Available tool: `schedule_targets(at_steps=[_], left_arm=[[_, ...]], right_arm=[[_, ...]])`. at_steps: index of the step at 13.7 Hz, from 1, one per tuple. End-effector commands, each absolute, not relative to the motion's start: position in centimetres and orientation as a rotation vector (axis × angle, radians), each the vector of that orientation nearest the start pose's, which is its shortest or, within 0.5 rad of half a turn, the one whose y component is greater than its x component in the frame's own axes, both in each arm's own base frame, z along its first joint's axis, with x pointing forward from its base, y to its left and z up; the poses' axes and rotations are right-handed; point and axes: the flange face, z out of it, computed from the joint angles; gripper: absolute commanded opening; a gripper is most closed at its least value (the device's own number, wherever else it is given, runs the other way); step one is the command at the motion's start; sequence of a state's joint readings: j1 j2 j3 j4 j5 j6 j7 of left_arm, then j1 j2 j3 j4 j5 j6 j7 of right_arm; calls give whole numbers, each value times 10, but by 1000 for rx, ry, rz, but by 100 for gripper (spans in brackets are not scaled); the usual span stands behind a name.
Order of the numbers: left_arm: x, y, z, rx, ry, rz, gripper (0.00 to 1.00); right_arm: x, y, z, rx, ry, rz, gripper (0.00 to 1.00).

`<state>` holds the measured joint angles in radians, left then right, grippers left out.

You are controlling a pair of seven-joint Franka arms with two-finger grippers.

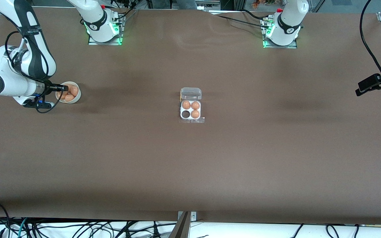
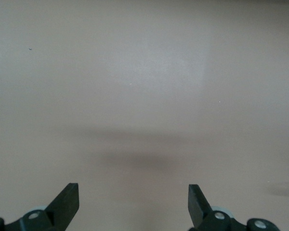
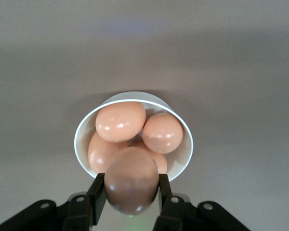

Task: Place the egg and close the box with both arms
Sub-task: 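Lift the egg and carry it with the right gripper to the box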

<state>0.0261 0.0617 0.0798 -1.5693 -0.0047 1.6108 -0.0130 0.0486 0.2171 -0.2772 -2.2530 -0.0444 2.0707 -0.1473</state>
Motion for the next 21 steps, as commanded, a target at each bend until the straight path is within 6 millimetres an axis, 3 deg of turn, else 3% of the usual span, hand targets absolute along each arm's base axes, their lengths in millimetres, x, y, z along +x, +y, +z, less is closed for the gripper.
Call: schedule_targets(at_steps=[1, 5, 9, 11, 13, 15, 21], left_arm=[[575, 62, 601, -3117, -159, 25, 100], [576, 62, 600, -3117, -159, 25, 100], [575, 62, 601, -3117, -159, 23, 100], [576, 62, 600, -3117, -159, 25, 100], [575, 61, 601, -3118, -157, 23, 100], [576, 61, 600, -3117, -159, 25, 100], [575, 60, 601, -3118, -157, 23, 100]], right_arm=[[485, -115, 251, -3083, 86, 629, 32], [504, -110, 261, -3093, 67, 633, 32], [536, -64, 281, -3072, 44, 675, 30], [553, -36, 301, -3093, 46, 683, 28], [571, 5, 319, -3099, 77, 697, 28], [585, 50, 323, -3071, 116, 701, 28], [608, 228, 304, -3020, 396, 661, 28]])
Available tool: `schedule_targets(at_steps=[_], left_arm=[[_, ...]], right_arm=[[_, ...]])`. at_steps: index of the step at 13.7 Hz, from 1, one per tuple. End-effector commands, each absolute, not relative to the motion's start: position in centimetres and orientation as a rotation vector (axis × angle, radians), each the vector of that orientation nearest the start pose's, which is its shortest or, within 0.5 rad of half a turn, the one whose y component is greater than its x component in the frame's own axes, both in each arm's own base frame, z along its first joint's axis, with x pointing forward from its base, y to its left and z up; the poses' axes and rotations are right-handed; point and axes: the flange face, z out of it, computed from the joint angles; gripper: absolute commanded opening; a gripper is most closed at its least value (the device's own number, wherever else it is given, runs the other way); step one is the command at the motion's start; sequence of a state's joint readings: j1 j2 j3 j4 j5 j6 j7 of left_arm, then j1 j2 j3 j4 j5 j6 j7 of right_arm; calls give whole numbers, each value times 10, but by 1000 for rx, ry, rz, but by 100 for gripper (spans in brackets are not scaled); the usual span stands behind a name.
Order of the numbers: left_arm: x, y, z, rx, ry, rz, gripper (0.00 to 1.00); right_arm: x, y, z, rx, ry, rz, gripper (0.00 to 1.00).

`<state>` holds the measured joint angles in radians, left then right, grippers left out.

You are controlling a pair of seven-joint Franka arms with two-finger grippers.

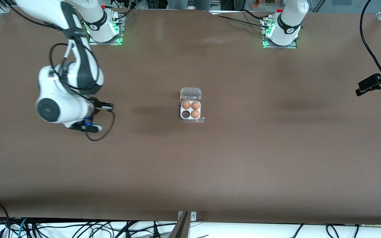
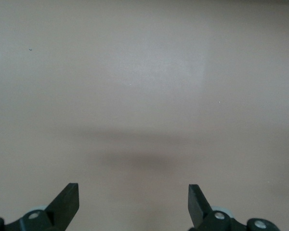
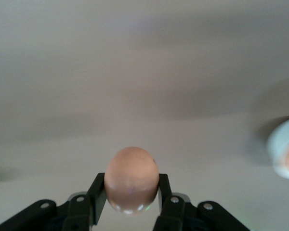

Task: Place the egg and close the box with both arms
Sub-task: 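Lift the egg and carry it with the right gripper to the box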

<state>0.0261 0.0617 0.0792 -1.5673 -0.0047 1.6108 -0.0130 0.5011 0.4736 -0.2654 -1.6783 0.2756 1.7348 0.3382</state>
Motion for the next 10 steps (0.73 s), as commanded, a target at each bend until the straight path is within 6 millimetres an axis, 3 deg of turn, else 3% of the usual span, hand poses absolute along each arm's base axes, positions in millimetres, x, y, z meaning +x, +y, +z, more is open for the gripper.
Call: schedule_targets(at_steps=[1, 6, 10], left_arm=[[575, 60, 601, -3118, -157, 23, 100], [575, 60, 601, -3118, -157, 23, 100], [575, 60, 602, -3118, -157, 21, 100]], right_arm=[[608, 254, 302, -3013, 440, 650, 28], [599, 372, 295, -2976, 646, 569, 27], [590, 431, 282, -2854, 758, 465, 27]])
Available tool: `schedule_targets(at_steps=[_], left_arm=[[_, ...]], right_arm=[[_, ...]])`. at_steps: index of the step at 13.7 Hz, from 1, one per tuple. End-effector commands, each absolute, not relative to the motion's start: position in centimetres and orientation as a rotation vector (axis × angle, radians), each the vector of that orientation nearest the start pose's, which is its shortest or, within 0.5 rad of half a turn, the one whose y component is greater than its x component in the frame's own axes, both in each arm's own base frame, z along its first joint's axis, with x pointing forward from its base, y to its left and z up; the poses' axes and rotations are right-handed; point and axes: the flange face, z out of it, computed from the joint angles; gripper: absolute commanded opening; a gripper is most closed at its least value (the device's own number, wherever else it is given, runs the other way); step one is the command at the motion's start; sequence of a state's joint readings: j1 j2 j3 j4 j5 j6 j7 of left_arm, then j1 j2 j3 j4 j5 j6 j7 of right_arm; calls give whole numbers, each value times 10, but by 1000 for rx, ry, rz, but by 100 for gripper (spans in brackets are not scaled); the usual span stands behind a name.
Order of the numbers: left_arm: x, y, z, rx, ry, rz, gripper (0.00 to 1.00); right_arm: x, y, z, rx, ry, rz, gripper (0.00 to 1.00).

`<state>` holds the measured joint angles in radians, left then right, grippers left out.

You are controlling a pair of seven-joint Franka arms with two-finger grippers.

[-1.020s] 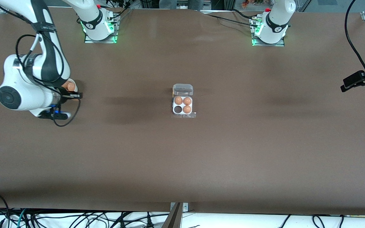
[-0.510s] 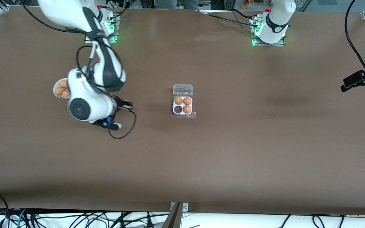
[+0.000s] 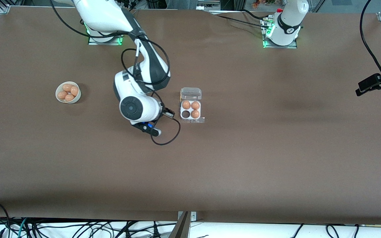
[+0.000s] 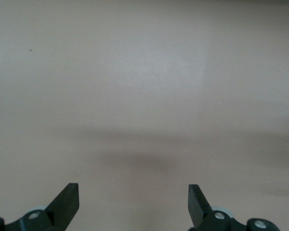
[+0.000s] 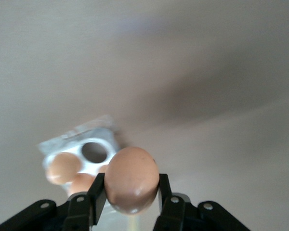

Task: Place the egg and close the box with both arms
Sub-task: 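Lift the egg and carry it with the right gripper to the box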

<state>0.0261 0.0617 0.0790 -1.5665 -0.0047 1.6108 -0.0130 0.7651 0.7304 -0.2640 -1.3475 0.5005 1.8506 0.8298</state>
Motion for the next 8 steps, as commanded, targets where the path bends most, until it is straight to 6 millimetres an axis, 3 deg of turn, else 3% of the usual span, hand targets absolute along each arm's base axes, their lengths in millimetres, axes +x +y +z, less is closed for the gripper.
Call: schedule_targets(at_steps=[1, 8], left_arm=[[575, 59, 602, -3118, -155, 21, 100], [577, 58, 606, -3119, -152, 6, 100]], right_arm=[[588, 441, 278, -2830, 766, 441, 27], [570, 473, 250, -2797, 816, 428, 26]])
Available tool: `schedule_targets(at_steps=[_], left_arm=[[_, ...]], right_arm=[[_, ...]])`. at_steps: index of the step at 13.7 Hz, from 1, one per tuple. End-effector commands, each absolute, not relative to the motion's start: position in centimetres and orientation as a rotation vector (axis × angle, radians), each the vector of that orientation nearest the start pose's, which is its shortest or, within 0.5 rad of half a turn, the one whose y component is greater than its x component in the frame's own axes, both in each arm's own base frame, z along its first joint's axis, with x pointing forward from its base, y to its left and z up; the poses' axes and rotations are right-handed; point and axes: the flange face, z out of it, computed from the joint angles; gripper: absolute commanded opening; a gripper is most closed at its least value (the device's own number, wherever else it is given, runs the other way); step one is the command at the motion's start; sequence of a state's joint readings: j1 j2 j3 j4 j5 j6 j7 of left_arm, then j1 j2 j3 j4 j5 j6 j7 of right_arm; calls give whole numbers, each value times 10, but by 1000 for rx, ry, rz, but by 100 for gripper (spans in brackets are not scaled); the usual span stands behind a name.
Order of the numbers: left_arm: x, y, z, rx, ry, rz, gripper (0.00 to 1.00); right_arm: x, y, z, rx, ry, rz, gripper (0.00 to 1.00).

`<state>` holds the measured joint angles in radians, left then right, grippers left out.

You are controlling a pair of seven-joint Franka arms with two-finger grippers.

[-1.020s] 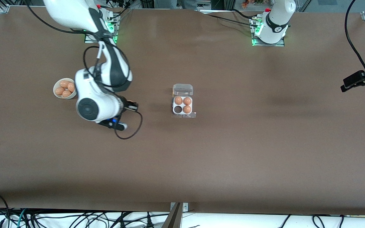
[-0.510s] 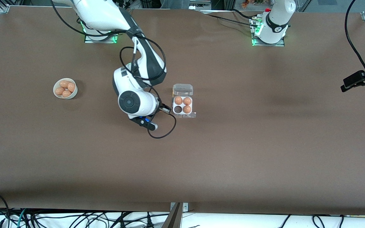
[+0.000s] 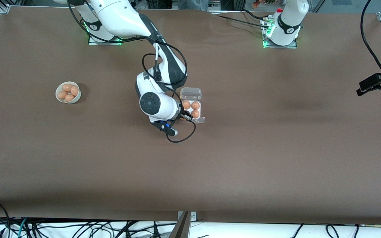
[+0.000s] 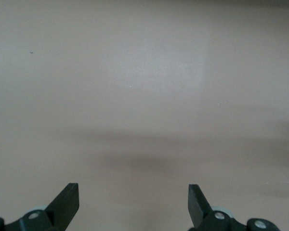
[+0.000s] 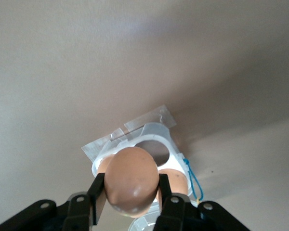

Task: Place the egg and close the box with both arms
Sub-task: 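Lower the egg into the empty box slot and open the right gripper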

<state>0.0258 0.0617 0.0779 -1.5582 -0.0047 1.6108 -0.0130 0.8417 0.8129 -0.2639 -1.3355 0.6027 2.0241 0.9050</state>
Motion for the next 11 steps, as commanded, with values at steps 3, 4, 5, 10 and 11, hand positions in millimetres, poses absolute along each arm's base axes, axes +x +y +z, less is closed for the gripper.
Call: schedule_targets(at_steps=[3, 4, 5, 10, 11], left_arm=[[576, 59, 606, -3117, -157, 6, 100], [576, 58, 605, -3119, -155, 8, 100], [576, 59, 606, -3117, -157, 6, 100], [576, 59, 606, -3117, -155, 6, 100], [576, 59, 606, -3117, -155, 6, 100]], right_arm=[[566, 472, 242, -2813, 815, 453, 26], [565, 472, 240, -2815, 815, 459, 26], [561, 477, 240, -2815, 804, 469, 26], [555, 479, 226, -2826, 804, 499, 26], [553, 478, 224, -2830, 807, 511, 26]])
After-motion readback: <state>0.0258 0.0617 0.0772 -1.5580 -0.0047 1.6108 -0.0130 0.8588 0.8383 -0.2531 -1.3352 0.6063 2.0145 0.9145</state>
